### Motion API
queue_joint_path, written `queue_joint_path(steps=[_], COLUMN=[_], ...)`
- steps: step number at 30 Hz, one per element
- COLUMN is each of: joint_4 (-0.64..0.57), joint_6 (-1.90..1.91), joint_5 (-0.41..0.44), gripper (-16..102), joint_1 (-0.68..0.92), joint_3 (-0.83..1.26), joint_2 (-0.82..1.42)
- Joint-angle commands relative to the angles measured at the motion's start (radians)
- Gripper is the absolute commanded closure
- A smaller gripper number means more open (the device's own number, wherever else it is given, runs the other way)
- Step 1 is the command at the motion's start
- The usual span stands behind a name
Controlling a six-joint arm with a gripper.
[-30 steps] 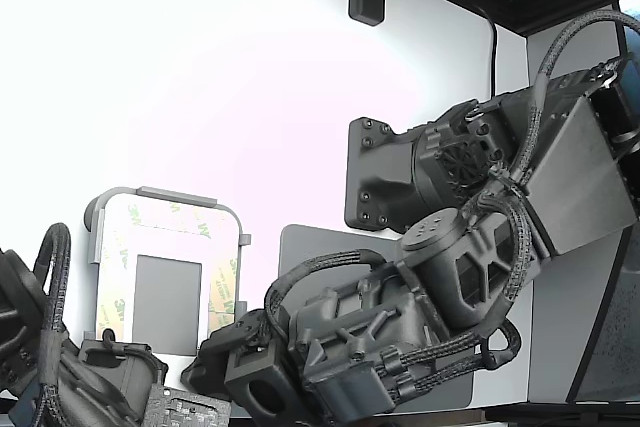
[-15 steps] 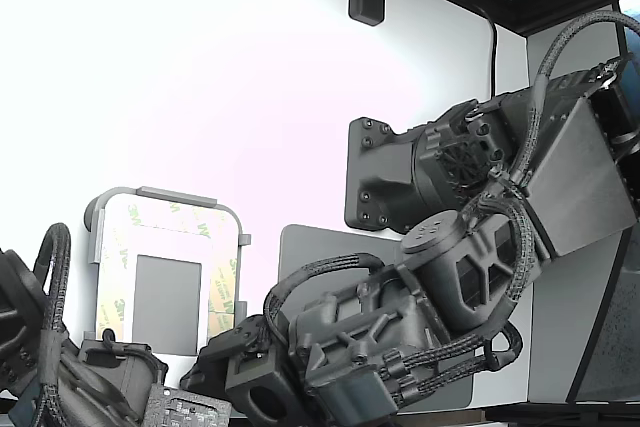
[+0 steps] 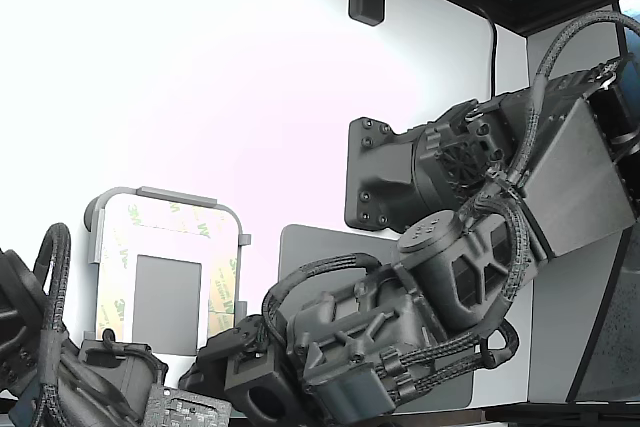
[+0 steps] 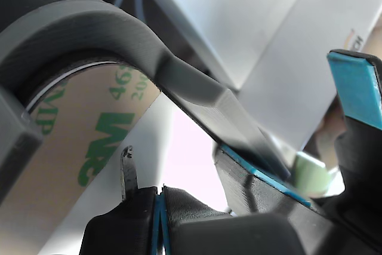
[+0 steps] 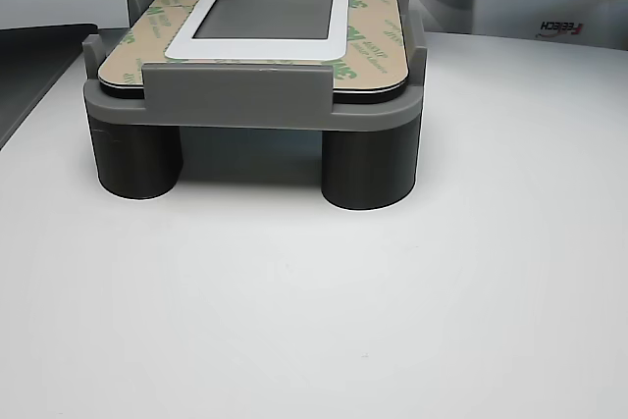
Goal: Peel off protective film from adhesive tape.
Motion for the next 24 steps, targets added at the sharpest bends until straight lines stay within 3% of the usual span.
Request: queue_joint_path(steps=[1,24], joint_4=[-0.009,0.012], joint_6=[-0.002,0.015], joint_5=[0.000,0.012], gripper=[97,97], joint_1=[-0.015,0.003], joint_3=[-0.018,-0.009], joint_2=[0.017,0.037])
